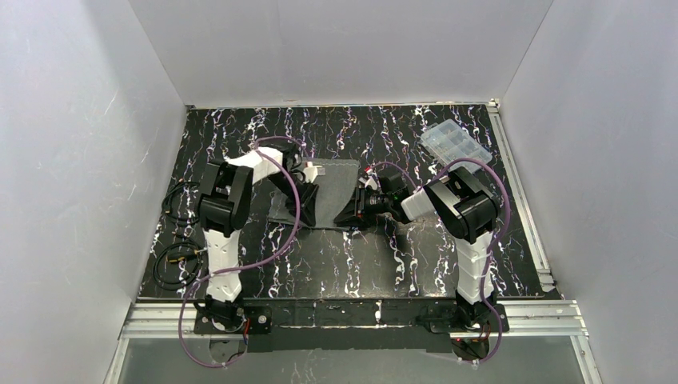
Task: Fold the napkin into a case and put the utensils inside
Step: Smooth out the square-folded napkin at the center of the board.
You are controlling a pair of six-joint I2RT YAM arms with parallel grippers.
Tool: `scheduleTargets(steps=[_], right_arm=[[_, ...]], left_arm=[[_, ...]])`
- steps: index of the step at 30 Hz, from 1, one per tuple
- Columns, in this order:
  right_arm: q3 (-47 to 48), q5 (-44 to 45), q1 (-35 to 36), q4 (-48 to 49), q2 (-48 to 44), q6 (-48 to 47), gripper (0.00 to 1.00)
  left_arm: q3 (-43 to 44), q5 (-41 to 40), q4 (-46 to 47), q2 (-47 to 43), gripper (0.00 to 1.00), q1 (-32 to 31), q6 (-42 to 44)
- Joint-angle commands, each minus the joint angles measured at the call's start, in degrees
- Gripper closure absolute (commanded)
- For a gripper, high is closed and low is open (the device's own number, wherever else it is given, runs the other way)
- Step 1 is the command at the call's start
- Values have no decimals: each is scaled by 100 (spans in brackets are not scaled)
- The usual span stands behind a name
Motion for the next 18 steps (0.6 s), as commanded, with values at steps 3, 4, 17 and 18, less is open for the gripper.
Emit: scheduleTargets(steps=[3, 4, 17, 18], right_arm=[[-274, 528, -6, -624, 208, -290, 66], [-279, 527, -7, -624, 211, -290, 66], [-301, 527, -7, -653, 136, -273, 66], [-300, 532, -7, -651, 133, -261, 66]], left_arm=[[-67, -1101, -501, -227, 79, 876, 768], [-80, -1156, -512, -235, 79, 981, 840], [-346, -1704, -540, -387, 80, 1860, 1351], [-359, -1767, -553, -416, 80, 1890, 1400]])
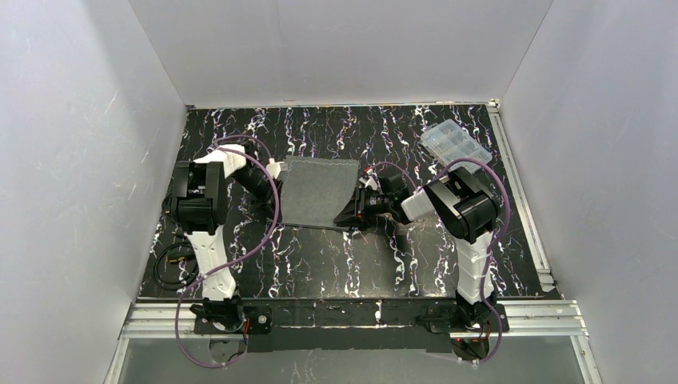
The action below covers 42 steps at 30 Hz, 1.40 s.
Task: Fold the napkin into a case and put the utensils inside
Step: Smooth out the square-folded napkin at the center of the board.
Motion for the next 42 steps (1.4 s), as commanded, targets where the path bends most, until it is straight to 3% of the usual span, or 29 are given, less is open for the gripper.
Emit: scheduleTargets(steps=[1, 9, 14, 22, 32, 42], right_arm=[[-261, 518, -7, -726, 127, -265, 66], [-217, 546, -8, -732, 70, -227, 66], [-243, 528, -2, -710, 15, -192, 66], [0, 140, -10, -160, -374, 481, 57], [1131, -89, -388, -621, -521, 552, 52], [3331, -123, -788, -1447, 1149, 119, 54]], left_arm=[[-193, -1119, 39, -235, 80, 482, 532], [-61, -1303, -172, -504, 81, 878, 775], [630, -842, -661, -666, 79, 865, 629], [1463, 109, -1116, -978, 77, 47, 77], [566, -213, 123, -790, 79, -608, -264], [14, -1090, 737, -606, 80, -638, 49]])
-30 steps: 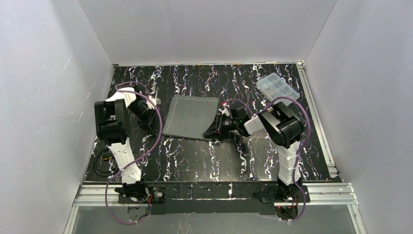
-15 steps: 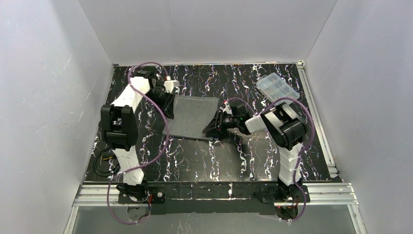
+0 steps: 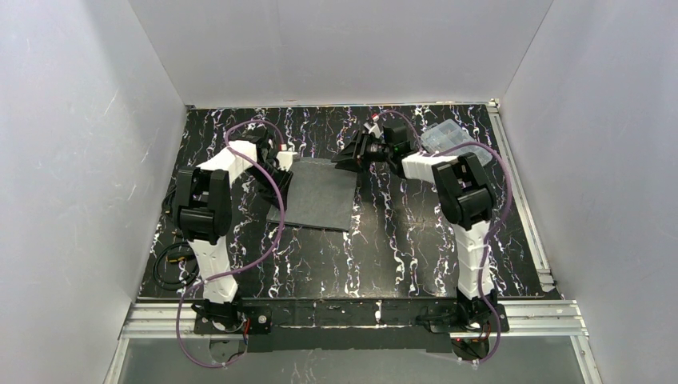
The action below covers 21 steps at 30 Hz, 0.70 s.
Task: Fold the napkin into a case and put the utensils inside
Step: Smooth out the square-folded napkin at the center of the board.
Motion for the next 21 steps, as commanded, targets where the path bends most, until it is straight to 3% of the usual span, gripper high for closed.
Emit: scheduleTargets(steps=[1, 10, 16, 21], right_arm=[[662, -40, -115, -557, 813, -214, 54], [656, -91, -284, 64, 1687, 78, 58], [445, -99, -262, 123, 1062, 16, 58], [814, -23, -274, 33, 890, 20, 55]], left_arm=[[-224, -442, 247, -5, 81, -8, 200], [-422, -763, 419, 112, 82, -36, 346], [-436, -832, 498, 41, 83, -72, 385], [-380, -792, 485, -44, 83, -81, 384]])
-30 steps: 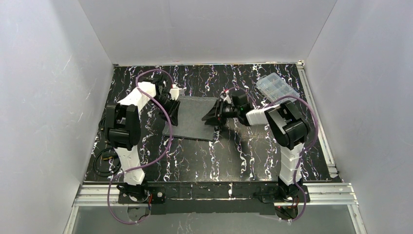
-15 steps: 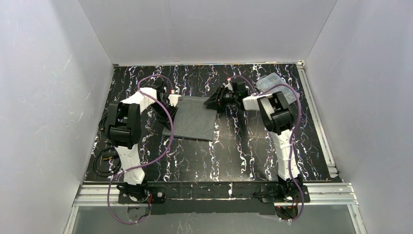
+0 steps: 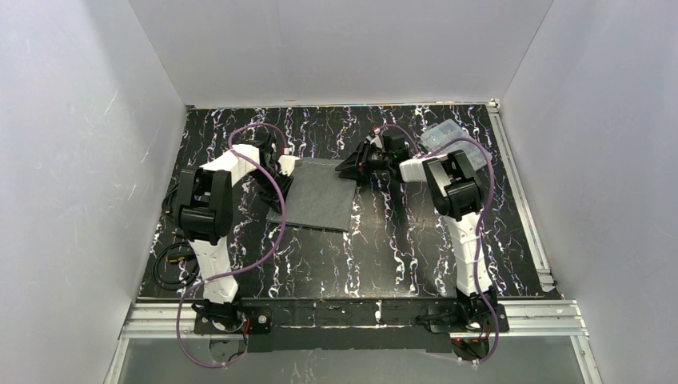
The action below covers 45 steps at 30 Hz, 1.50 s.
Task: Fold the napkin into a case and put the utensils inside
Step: Smooth out the square-folded napkin at the center of the board.
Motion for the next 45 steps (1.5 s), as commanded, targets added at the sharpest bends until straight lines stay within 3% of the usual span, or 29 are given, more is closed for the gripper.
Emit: scheduleTargets(steps=[1, 9, 12, 21, 25, 37, 42, 45], right_arm=[[416, 132, 8, -194, -336, -199, 55], [714, 348, 47, -755, 168, -553, 57], [662, 595, 45, -1236, 164, -996, 58], [-39, 1549, 30, -2276, -479, -2192, 60], [-491, 1904, -1, -2528, -970, -2369, 64], [-3085, 2621, 213, -1910, -3090, -1767, 65], [-2788, 2097, 210, -1886, -3299, -1906, 55], [-2344, 1824, 211, -1995, -3233, -1970, 53]], left_arm=[[-8, -159, 66, -94, 81, -11, 113], [631, 465, -428, -630, 61, 55, -588], [779, 465, -315, -660, 60, 156, -1026], [896, -418, 111, -181, 58, 244, -1197], [1239, -236, 133, 88, 58, 332, -1492], [2210, 509, -353, 560, 58, 187, -1004], [2427, 640, -211, 496, 55, -33, -594], [3020, 748, -494, 837, 55, -248, -418]])
